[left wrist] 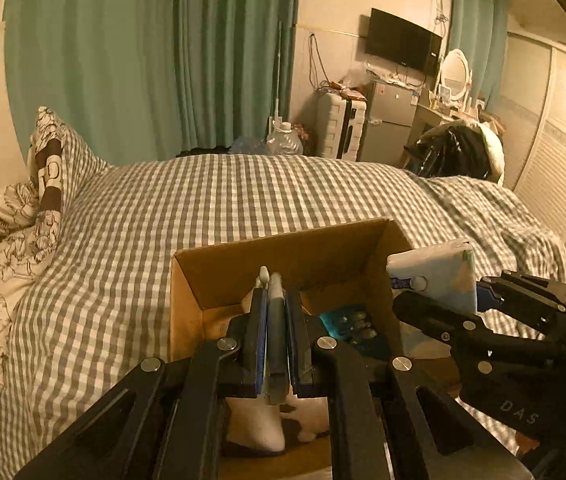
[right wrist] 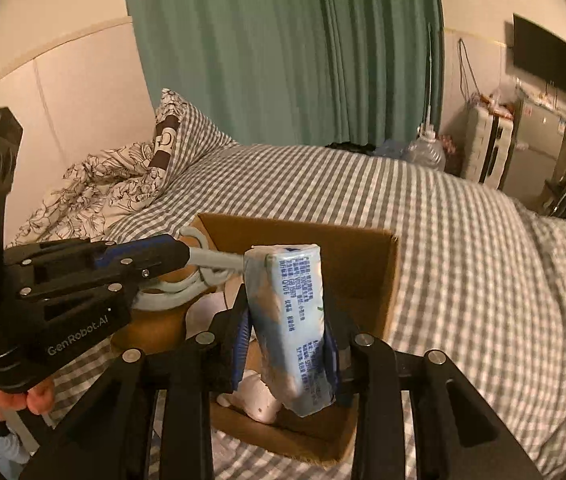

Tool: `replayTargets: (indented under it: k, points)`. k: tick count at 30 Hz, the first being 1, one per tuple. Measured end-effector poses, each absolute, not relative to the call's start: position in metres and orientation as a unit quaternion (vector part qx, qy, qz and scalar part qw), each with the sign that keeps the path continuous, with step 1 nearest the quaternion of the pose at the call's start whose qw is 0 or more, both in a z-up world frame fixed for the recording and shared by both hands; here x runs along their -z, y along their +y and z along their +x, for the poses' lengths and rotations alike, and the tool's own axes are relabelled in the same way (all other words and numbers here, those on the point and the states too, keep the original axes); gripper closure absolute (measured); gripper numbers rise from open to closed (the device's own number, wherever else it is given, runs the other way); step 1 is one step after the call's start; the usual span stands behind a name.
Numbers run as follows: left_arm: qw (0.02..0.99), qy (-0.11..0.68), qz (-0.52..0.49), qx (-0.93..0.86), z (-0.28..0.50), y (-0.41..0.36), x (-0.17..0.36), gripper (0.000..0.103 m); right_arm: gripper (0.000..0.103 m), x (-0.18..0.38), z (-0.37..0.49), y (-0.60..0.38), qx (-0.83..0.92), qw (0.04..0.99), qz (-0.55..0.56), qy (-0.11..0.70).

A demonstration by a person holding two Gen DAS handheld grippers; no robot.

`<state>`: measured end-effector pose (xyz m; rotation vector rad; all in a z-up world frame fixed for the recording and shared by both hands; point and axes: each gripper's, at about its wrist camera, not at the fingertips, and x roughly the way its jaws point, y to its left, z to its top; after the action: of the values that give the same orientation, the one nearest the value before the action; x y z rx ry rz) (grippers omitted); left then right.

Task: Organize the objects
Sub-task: 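Drop the clip and packet into the box, opening both tools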

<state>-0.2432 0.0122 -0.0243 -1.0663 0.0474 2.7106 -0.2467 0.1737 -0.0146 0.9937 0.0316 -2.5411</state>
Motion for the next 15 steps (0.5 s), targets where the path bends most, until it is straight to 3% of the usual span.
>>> replayTargets:
  k: [3, 5, 7, 11, 15]
  points:
    - [0.121, 0.006, -0.36, -0.925, -0.245, 0.009, 0.025, 0.094, 0.061, 0.021, -0.25, 0.176, 0.915, 0.194, 0.352, 0.015]
    - [0.119, 0.005, -0.356, -0.927, -0.243, 0.008, 0.022, 0.092, 0.034, 0.018, -0.249, 0.18, 0.923, 0.18, 0.34, 0.011]
    - [0.119, 0.005, -0.355, -0.927, -0.242, 0.006, 0.017, 0.089, 0.031, 0.01, -0.245, 0.185, 0.929, 0.175, 0.325, -0.002]
    - [0.107, 0.012, -0.346, -0.932, -0.229, 0.006, 0.004, 0.042, 0.027, -0.008, -0.232, 0.191, 0.935, 0.166, 0.312, -0.005]
    - [0.109, 0.031, -0.336, -0.935, -0.204, 0.004, -0.015, 0.04, 0.025, -0.034, -0.205, 0.195, 0.942, 0.162, 0.293, 0.009]
